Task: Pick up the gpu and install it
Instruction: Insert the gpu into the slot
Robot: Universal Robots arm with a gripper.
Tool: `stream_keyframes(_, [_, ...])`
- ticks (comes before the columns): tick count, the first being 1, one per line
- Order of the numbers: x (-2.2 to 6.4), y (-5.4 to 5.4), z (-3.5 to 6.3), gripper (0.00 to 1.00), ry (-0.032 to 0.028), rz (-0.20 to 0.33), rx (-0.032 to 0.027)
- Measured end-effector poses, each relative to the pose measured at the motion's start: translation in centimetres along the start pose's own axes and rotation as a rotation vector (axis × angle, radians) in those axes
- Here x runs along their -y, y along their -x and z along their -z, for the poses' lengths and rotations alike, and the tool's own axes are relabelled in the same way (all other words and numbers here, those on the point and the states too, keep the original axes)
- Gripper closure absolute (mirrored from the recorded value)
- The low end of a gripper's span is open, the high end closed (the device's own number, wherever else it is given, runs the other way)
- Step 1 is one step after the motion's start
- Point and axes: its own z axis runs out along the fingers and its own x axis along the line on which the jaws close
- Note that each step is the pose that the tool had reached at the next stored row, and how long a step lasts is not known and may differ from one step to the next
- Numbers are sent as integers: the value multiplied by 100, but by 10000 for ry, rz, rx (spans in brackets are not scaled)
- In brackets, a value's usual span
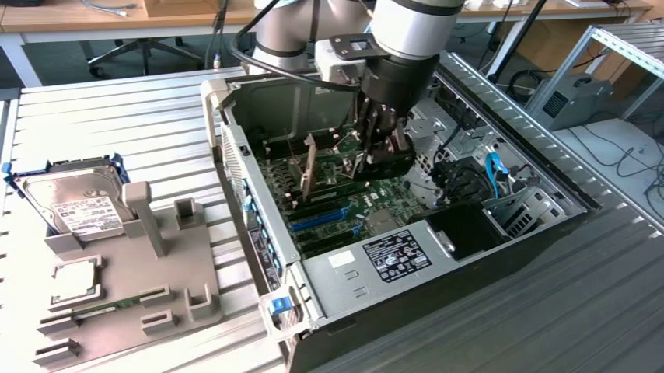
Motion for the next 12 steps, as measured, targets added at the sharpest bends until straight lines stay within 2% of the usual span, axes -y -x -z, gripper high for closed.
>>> stream_keyframes(1, [-58, -12, -5, 74, 0, -3, 0])
stream_keyframes(2, [-77, -19, -7, 74, 0, -2, 0])
stream_keyframes(12, [-109, -32, -16, 74, 0, -2, 0])
